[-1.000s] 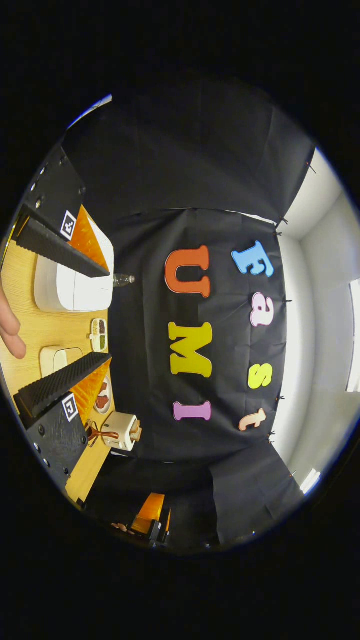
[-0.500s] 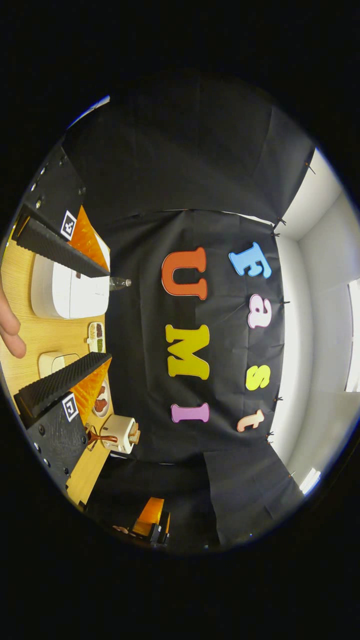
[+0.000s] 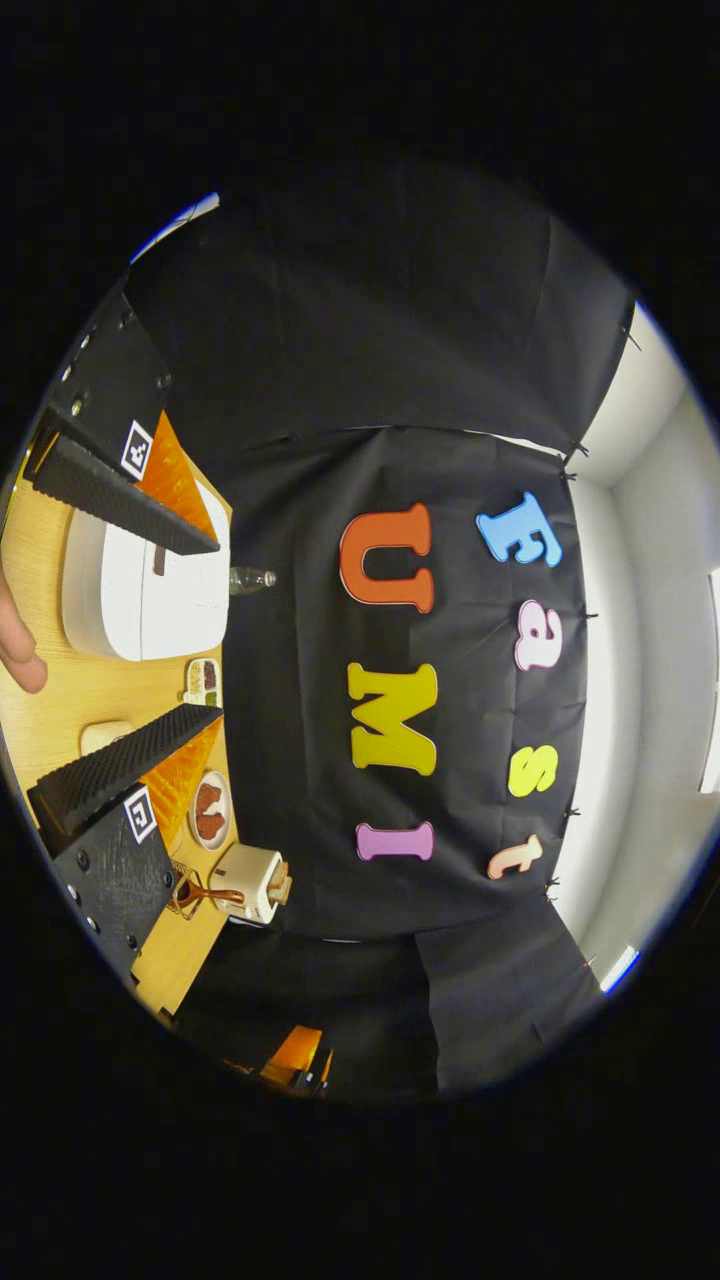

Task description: Close the left gripper, press the button to open the rice cooker; take a wooden spoon from the chopstick holder with the right hand, scoop a spoonful of rice and pour it into the rice cooker, then put the wooden spoon back into the chopstick holder.

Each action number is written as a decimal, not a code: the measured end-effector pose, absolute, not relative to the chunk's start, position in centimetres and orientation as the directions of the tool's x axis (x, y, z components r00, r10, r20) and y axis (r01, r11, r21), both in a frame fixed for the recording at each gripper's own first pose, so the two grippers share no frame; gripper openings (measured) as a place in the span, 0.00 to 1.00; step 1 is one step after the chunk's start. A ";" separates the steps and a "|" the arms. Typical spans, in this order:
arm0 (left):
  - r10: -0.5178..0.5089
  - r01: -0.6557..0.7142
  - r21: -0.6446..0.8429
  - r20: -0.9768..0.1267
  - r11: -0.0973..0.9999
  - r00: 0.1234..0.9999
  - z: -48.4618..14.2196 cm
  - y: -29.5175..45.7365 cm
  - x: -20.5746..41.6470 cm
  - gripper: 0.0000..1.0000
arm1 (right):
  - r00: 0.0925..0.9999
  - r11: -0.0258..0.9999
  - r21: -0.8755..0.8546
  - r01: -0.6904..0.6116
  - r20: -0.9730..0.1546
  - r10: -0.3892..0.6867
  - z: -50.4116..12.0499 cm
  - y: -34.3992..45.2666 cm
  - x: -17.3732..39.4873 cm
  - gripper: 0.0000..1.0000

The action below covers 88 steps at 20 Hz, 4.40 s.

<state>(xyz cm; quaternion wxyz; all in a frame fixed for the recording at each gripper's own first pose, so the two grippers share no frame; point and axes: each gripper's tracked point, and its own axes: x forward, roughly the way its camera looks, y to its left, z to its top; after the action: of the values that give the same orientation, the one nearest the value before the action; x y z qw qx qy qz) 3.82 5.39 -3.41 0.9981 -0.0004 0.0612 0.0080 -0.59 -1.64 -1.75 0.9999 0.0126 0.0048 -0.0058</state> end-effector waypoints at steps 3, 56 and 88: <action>0.007 -0.004 0.018 -0.149 1.000 0.989 -4.3 5.6 4.6 0.90 | 1.000 1.000 0.027 0.012 -0.006 -0.012 -1.7 -1.9 -0.5 1.00; 0.034 -0.057 -0.077 -0.268 0.995 0.963 -2.0 6.4 9.7 0.92 | 1.000 0.996 -0.086 0.011 -0.016 -0.012 -3.8 -1.0 -0.8 1.00; -0.036 0.035 -0.057 -0.024 0.998 0.999 -5.9 3.1 3.1 0.93 | 0.939 0.993 0.095 0.073 -0.343 -0.036 -21.7 -7.0 20.5 1.00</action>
<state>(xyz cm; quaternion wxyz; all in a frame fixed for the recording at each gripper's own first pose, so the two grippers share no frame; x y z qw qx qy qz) 3.08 3.12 -5.88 0.9994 -0.0281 0.0123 -0.0178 20.53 -6.96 -21.69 0.9831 0.0534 0.1730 -0.0277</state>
